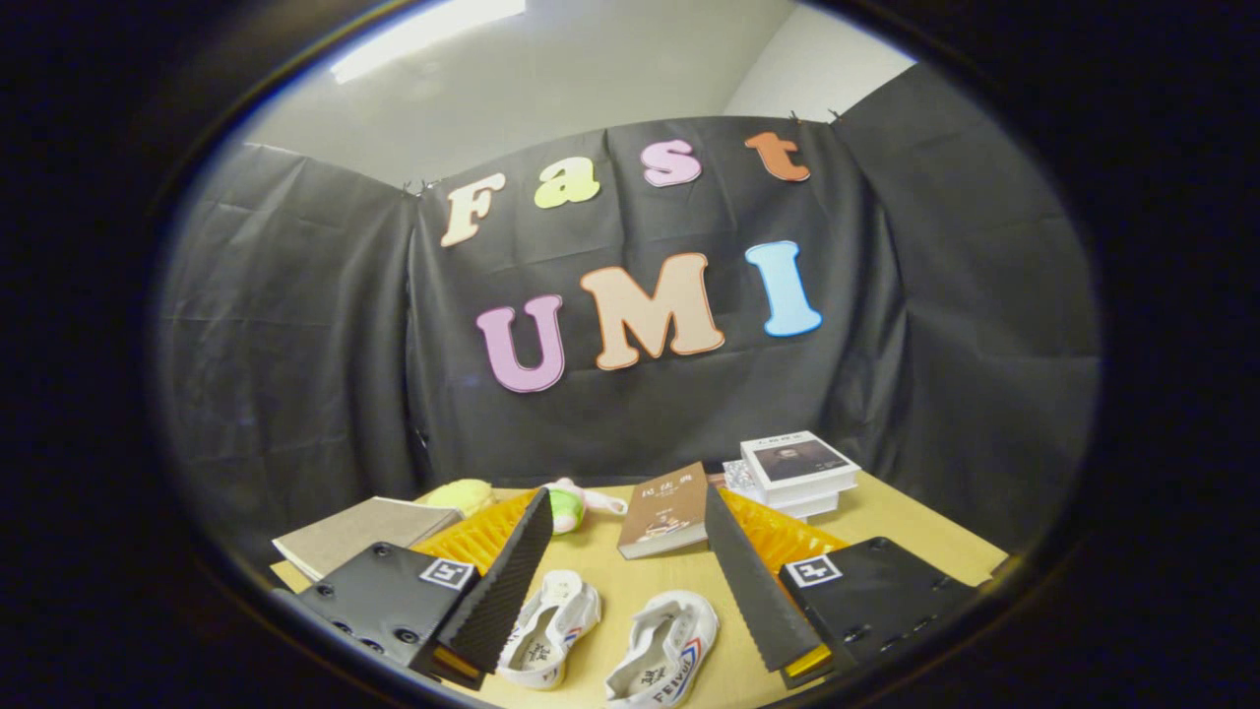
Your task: Open the storage box then place both shoes into the box .Put the left shoe in first, then the right shoe, with the right side of both shoes facing outward in a uniform manner.
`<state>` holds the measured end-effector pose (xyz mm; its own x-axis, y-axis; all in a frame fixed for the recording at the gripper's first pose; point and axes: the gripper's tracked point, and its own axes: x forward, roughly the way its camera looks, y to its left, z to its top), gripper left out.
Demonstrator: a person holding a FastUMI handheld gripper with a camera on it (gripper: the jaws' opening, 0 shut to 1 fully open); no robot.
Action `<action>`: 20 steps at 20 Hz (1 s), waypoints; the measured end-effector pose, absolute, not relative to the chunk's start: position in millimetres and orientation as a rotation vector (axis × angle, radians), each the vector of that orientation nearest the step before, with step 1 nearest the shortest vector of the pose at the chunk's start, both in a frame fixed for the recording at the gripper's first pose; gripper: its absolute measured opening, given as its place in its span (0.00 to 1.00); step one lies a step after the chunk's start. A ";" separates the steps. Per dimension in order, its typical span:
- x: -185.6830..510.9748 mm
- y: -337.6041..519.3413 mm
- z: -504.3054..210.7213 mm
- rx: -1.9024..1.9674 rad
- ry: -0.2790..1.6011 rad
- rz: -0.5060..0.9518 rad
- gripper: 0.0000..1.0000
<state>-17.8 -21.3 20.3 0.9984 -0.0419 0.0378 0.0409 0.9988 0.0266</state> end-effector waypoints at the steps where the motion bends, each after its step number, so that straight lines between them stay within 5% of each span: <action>1: -19.6 -22.3 21.8 0.029 -0.044 -0.043 0.98; 11: -15.6 4.9 -9.3 0.197 -0.006 0.008 0.96; 20: -26.7 83.8 -82.9 0.733 0.050 0.161 0.99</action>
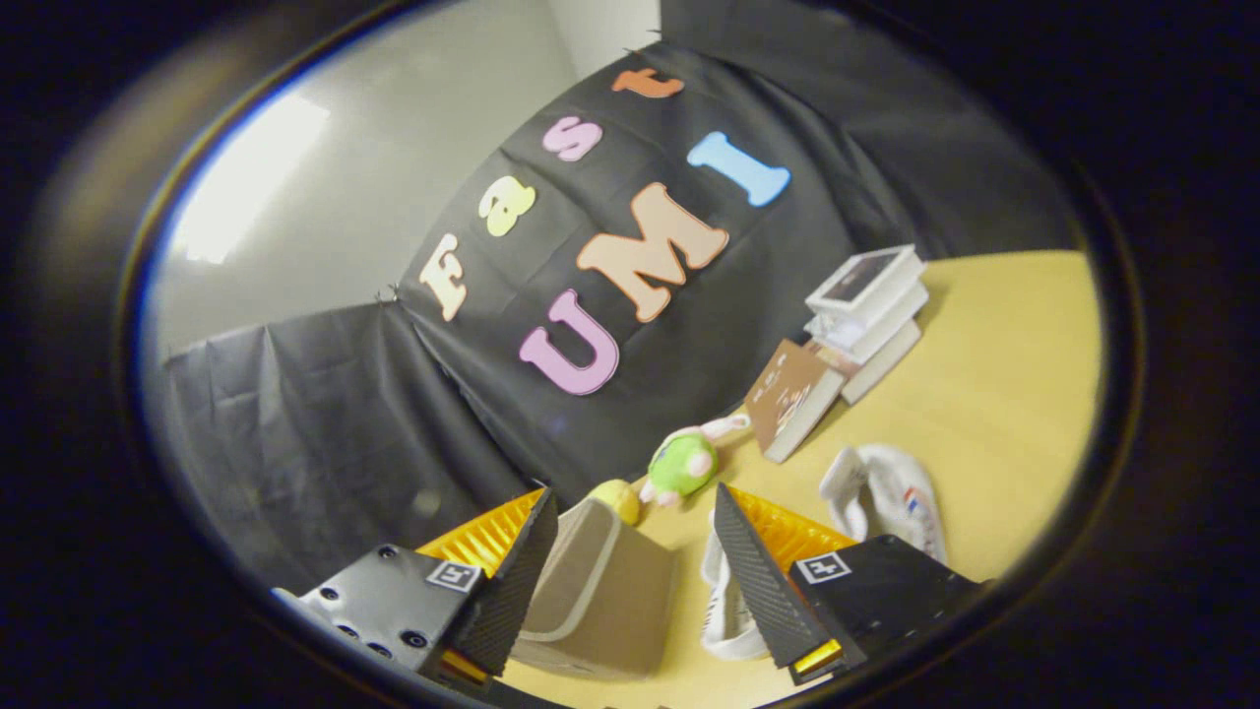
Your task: Open the storage box then place both shoes into the box .Put the left shoe in first, then the right shoe, with the right side of both shoes facing outward in a uniform manner.
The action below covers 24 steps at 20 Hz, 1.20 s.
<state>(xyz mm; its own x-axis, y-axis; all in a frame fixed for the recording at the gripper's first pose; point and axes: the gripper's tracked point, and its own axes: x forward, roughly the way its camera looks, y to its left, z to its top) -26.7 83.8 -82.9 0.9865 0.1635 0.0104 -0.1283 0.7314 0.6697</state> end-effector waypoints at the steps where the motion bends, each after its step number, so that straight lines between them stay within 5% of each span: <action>1: -29.2 92.4 -89.7 0.771 0.056 0.173 0.99; 14: -49.9 217.4 -166.4 1.119 0.363 0.405 0.98; 24: -50.1 223.4 -149.4 1.276 0.355 0.485 0.98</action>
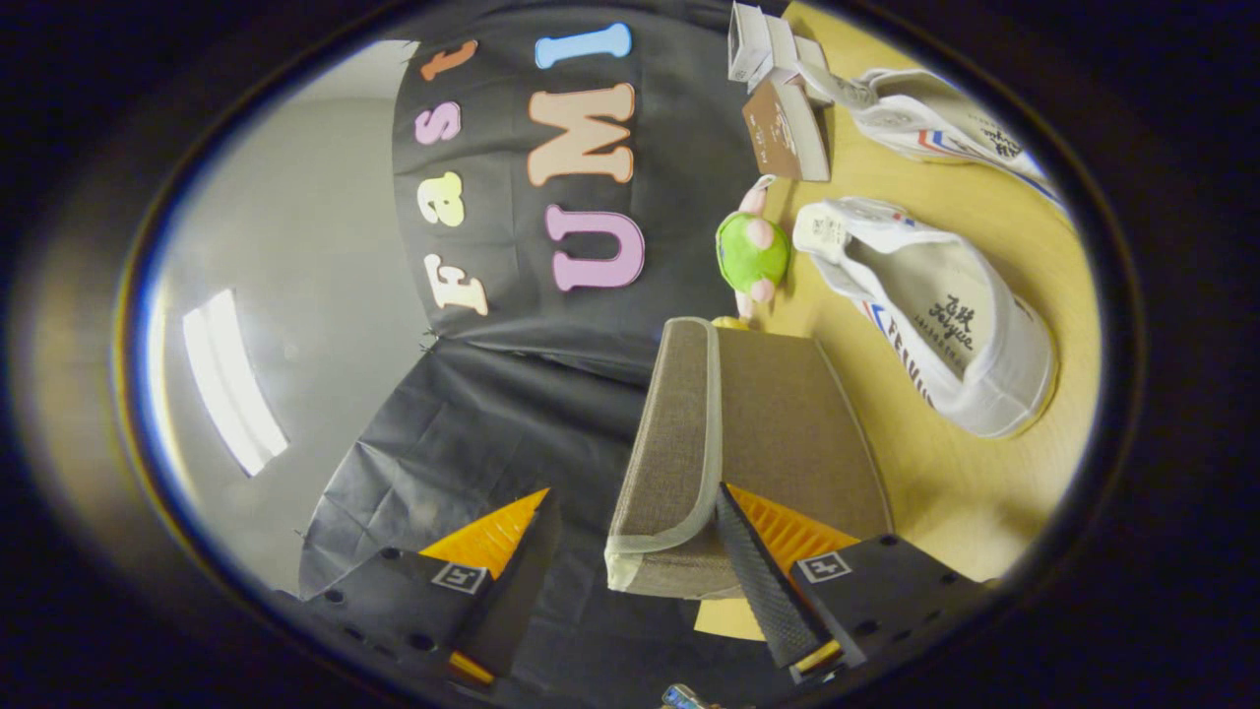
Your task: Open the storage box then place both shoes into the box .Put the left shoe in first, then the right shoe, with the right side of both shoes facing outward in a uniform manner.
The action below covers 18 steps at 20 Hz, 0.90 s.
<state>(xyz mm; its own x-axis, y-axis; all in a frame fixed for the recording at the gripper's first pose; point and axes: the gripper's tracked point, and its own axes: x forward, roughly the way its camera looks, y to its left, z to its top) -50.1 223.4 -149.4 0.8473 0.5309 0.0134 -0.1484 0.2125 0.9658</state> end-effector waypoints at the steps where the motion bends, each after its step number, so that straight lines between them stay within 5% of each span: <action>1: -48.3 221.5 -147.4 1.298 0.348 0.487 0.98; 4: -44.0 204.4 -149.1 1.357 0.315 0.450 0.85; 11: -45.6 195.7 -130.6 1.456 0.237 0.457 0.85; 18: -43.8 206.4 -126.9 1.510 0.292 0.441 0.63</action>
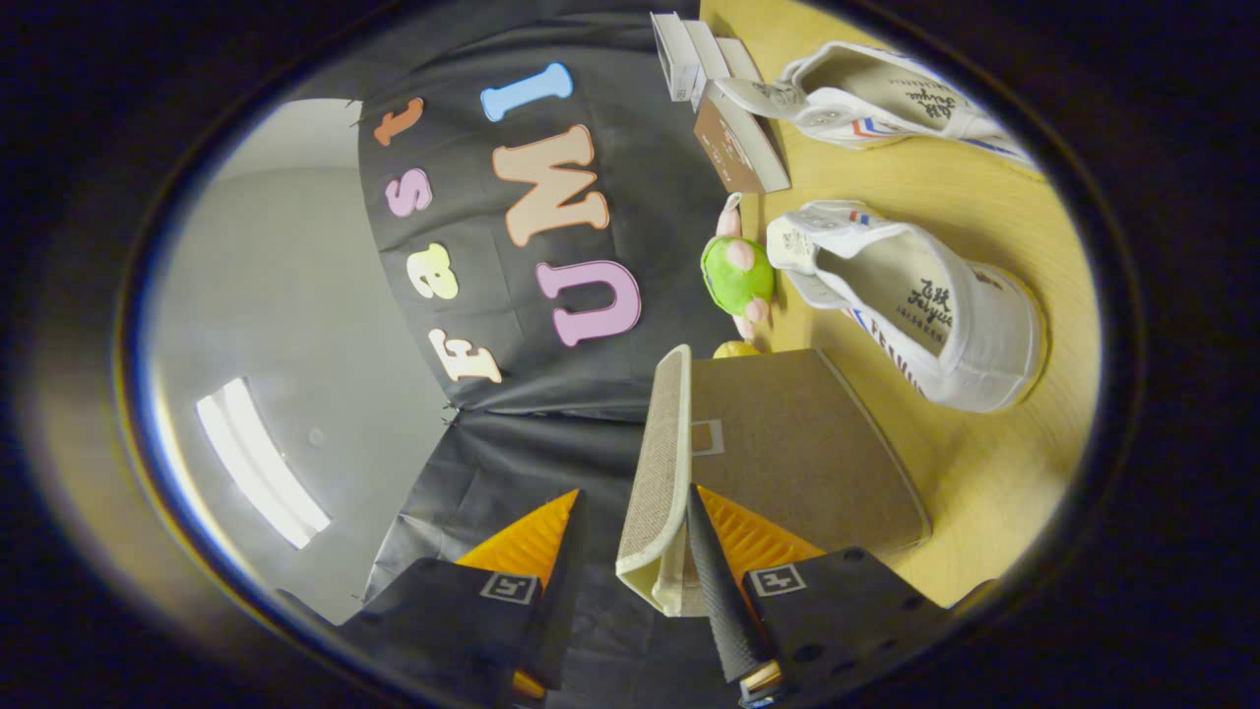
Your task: Open the storage box then place both shoes into the box .Put the left shoe in first, then the right shoe, with the right side of both shoes facing outward in a uniform manner.
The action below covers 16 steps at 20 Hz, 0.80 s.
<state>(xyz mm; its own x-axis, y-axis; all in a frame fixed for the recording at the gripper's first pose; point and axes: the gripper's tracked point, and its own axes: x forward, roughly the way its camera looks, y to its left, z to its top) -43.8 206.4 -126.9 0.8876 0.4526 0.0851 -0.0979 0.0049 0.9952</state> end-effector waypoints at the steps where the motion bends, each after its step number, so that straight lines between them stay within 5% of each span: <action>1: -43.6 209.6 -126.5 1.512 0.305 0.451 0.63; 2: -44.9 212.7 -129.5 1.507 0.327 0.458 0.63; 9: -41.4 208.5 -115.7 1.533 0.286 0.467 0.11; 16: -54.2 208.3 -80.9 1.389 0.221 0.542 0.06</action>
